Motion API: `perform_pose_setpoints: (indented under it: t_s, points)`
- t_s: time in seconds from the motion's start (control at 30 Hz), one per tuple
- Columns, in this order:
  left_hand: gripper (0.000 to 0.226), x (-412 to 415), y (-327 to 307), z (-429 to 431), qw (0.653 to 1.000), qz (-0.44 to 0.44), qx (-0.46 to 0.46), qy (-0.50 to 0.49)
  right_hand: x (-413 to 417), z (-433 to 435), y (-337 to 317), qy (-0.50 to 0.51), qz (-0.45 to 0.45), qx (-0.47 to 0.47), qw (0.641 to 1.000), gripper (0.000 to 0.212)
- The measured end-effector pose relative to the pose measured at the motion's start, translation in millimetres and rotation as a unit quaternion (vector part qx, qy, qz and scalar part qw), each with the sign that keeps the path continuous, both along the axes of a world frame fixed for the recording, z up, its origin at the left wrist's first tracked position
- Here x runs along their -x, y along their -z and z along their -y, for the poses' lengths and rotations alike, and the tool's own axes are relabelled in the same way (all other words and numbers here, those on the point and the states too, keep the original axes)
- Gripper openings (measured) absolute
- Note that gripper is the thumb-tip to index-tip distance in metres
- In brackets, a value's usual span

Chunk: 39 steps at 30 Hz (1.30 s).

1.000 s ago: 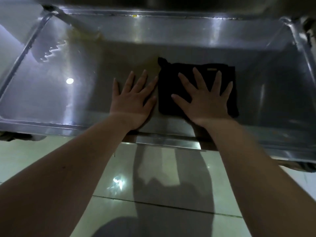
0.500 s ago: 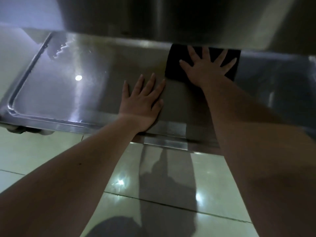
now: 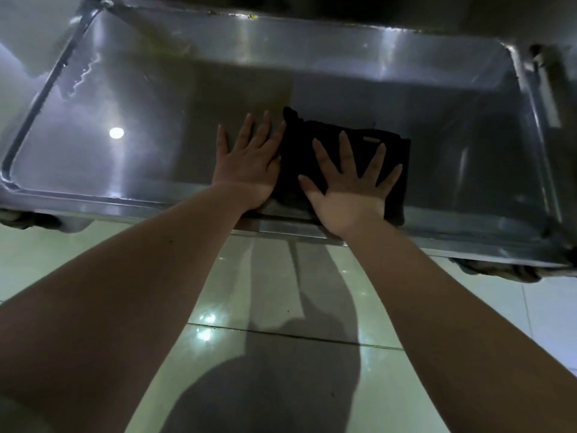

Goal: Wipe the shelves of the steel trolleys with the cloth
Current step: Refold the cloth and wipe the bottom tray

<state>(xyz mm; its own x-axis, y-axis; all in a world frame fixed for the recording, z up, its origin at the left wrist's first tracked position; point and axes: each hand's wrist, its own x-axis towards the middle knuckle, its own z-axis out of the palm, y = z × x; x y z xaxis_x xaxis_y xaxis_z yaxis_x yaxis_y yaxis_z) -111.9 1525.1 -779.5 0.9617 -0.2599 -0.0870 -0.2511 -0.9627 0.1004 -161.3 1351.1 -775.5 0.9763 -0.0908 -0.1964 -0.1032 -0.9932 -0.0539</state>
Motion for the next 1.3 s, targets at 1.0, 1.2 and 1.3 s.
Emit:
perform_pose_setpoints:
  t_s: [1.0,1.2,1.3]
  points:
    - [0.078,-11,-16,-35,0.998,-0.051,-0.025,0.005,21,57,-4,0.123,-0.057,0.024,0.991,0.061]
    - [0.079,41,-9,-54,0.998,-0.047,-0.021,0.033,10,45,-10,0.163,-0.104,0.012,0.981,0.062]
    - [0.077,42,-12,-55,0.998,-0.058,-0.018,0.028,-14,18,-16,0.113,-0.036,-0.042,0.992,0.061]
